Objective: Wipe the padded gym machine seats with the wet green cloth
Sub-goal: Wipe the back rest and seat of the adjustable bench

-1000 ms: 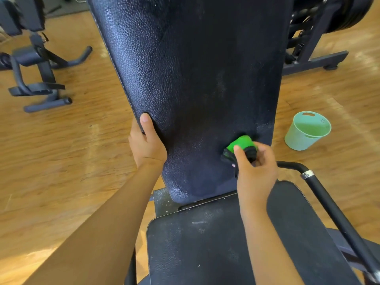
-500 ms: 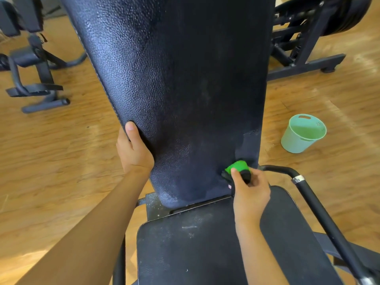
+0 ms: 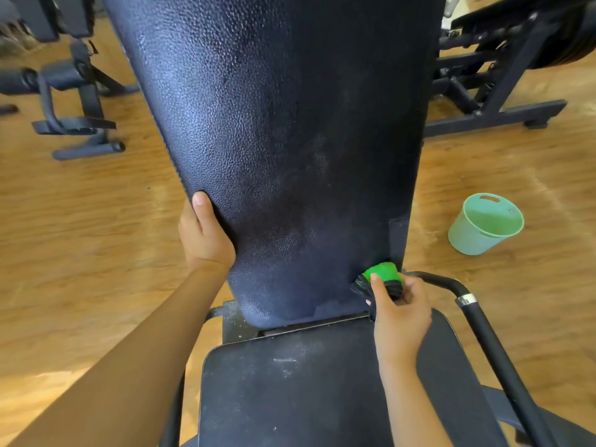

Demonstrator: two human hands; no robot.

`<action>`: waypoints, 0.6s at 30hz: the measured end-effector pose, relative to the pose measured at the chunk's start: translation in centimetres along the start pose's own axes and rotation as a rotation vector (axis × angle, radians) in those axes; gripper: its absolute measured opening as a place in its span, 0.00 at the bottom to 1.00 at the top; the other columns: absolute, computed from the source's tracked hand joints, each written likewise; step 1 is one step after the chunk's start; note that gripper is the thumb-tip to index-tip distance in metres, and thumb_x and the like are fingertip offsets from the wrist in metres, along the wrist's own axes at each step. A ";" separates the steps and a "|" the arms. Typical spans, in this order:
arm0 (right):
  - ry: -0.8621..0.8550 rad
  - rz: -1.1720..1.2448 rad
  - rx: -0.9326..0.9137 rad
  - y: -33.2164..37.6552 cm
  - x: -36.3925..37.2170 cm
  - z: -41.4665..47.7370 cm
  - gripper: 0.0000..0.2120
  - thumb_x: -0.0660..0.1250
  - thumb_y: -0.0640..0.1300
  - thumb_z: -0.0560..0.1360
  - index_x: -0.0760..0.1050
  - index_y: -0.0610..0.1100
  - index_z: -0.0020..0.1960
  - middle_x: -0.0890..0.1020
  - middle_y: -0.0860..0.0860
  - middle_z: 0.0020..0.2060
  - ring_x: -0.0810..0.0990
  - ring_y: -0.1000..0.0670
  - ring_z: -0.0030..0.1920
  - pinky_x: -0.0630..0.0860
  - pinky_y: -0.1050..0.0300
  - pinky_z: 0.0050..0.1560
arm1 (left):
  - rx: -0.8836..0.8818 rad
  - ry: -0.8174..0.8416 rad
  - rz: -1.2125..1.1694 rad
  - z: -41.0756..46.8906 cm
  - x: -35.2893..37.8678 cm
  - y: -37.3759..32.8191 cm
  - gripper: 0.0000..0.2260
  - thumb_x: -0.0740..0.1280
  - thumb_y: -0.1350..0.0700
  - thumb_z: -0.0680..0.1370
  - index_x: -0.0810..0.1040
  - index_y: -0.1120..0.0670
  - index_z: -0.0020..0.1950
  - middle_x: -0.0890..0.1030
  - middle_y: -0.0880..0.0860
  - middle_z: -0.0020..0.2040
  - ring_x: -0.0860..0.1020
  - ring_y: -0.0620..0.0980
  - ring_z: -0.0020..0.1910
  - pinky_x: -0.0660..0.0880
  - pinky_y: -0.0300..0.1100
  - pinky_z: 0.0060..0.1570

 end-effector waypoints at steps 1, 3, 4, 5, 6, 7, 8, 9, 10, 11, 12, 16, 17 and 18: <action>-0.004 -0.026 0.027 -0.9 -0.3 0.0 0.10 0.74 0.43 0.72 0.76 0.40 0.47 0.81 0.48 0.39 0.78 0.47 0.40 0.73 0.70 0.38 | -0.002 -0.005 -0.010 0.0 0.0 0.0 0.34 0.45 0.39 0.73 0.73 0.68 0.48 0.77 0.71 0.49 0.66 0.46 0.39 0.61 0.42 0.44; 0.006 -0.059 0.048 -1.5 -0.6 0.1 0.09 0.74 0.42 0.72 0.76 0.40 0.47 0.81 0.48 0.39 0.79 0.46 0.42 0.72 0.70 0.37 | -0.020 -0.023 -0.024 -0.1 0.1 0.1 0.32 0.45 0.38 0.73 0.73 0.64 0.48 0.77 0.64 0.45 0.66 0.41 0.41 0.63 0.44 0.45; 0.012 -0.056 0.040 -1.1 -0.6 0.3 0.09 0.74 0.43 0.71 0.76 0.41 0.46 0.81 0.48 0.38 0.79 0.46 0.42 0.73 0.66 0.38 | -0.030 -0.033 -0.026 -0.1 0.1 0.2 0.30 0.45 0.37 0.73 0.73 0.62 0.47 0.76 0.58 0.43 0.66 0.40 0.41 0.63 0.44 0.46; 0.011 -0.038 0.028 -0.2 -0.6 0.7 0.09 0.74 0.43 0.71 0.75 0.41 0.44 0.80 0.47 0.37 0.78 0.46 0.40 0.72 0.64 0.38 | -0.034 -0.043 -0.026 -0.1 0.2 0.3 0.30 0.45 0.37 0.73 0.73 0.61 0.48 0.75 0.54 0.42 0.66 0.40 0.41 0.63 0.44 0.46; 0.004 0.000 0.002 1.1 -0.7 1.2 0.10 0.74 0.42 0.72 0.74 0.40 0.43 0.78 0.46 0.36 0.77 0.48 0.38 0.72 0.64 0.37 | -0.034 -0.050 -0.025 -0.1 0.2 0.3 0.31 0.45 0.37 0.73 0.74 0.61 0.49 0.74 0.52 0.43 0.66 0.40 0.41 0.63 0.44 0.46; -0.001 0.044 -0.034 2.7 -0.6 2.0 0.11 0.74 0.41 0.72 0.72 0.40 0.42 0.77 0.45 0.35 0.75 0.52 0.35 0.71 0.65 0.36 | -0.029 -0.057 -0.022 -0.1 0.2 0.4 0.31 0.45 0.37 0.73 0.74 0.62 0.50 0.74 0.51 0.44 0.66 0.40 0.42 0.63 0.44 0.46; 0.000 0.078 -0.072 4.4 -0.4 2.9 0.11 0.74 0.41 0.72 0.72 0.40 0.42 0.76 0.47 0.33 0.74 0.55 0.32 0.71 0.65 0.35 | -0.026 -0.062 -0.018 -0.1 0.2 0.3 0.31 0.45 0.37 0.73 0.74 0.61 0.50 0.74 0.49 0.43 0.66 0.41 0.42 0.63 0.44 0.46; 0.010 0.105 -0.108 6.1 -0.2 3.8 0.10 0.74 0.42 0.72 0.72 0.42 0.42 0.76 0.50 0.33 0.73 0.57 0.32 0.73 0.62 0.36 | -0.034 -0.068 -0.008 -0.1 0.1 0.4 0.29 0.45 0.37 0.73 0.73 0.59 0.49 0.73 0.46 0.41 0.66 0.41 0.41 0.63 0.44 0.46; 0.025 0.131 -0.136 7.6 0.0 4.6 0.10 0.75 0.42 0.71 0.72 0.46 0.41 0.76 0.53 0.33 0.73 0.58 0.32 0.76 0.57 0.38 | -0.053 -0.074 0.008 -0.1 0.1 0.5 0.28 0.45 0.36 0.73 0.71 0.58 0.46 0.72 0.44 0.39 0.65 0.42 0.41 0.63 0.45 0.45; 0.043 0.157 -0.160 8.8 0.1 5.1 0.10 0.75 0.43 0.71 0.73 0.49 0.41 0.76 0.55 0.33 0.73 0.57 0.34 0.78 0.51 0.39 | -0.076 -0.078 0.025 -0.1 0.1 0.6 0.28 0.44 0.36 0.72 0.70 0.57 0.43 0.70 0.43 0.37 0.64 0.43 0.40 0.63 0.46 0.44; 0.058 0.181 -0.178 9.6 0.2 5.5 0.11 0.75 0.44 0.70 0.73 0.51 0.41 0.77 0.56 0.33 0.74 0.55 0.35 0.79 0.49 0.39 | -0.093 -0.081 0.035 -0.1 0.1 0.7 0.26 0.44 0.35 0.72 0.69 0.55 0.40 0.69 0.43 0.36 0.64 0.43 0.40 0.62 0.47 0.43; 0.085 0.244 -0.182 9.0 0.0 5.1 0.11 0.73 0.38 0.73 0.71 0.47 0.40 0.76 0.52 0.34 0.74 0.60 0.32 0.73 0.65 0.36 | -0.124 -0.089 0.017 -0.3 0.4 0.6 0.18 0.45 0.37 0.75 0.66 0.47 0.37 0.70 0.44 0.37 0.64 0.43 0.40 0.63 0.45 0.43; 0.094 0.235 -0.174 8.2 -0.1 4.7 0.11 0.73 0.37 0.73 0.71 0.46 0.40 0.76 0.51 0.34 0.73 0.60 0.32 0.73 0.65 0.36 | -0.131 -0.093 0.007 -0.3 0.4 0.6 0.17 0.46 0.39 0.77 0.67 0.47 0.38 0.72 0.45 0.39 0.65 0.42 0.40 0.63 0.44 0.44; 0.106 0.207 -0.159 7.2 -0.2 4.4 0.11 0.73 0.38 0.73 0.71 0.45 0.41 0.76 0.50 0.34 0.73 0.58 0.34 0.73 0.64 0.37 | -0.138 -0.096 -0.003 -0.4 0.4 0.6 0.16 0.46 0.42 0.78 0.67 0.46 0.38 0.73 0.45 0.40 0.66 0.42 0.41 0.64 0.43 0.45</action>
Point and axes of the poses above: each hand's wrist, its own z-axis towards the middle knuckle, its own x-axis out of the palm, y = z × x, the point moved 2 cm from there along z, towards the middle knuckle
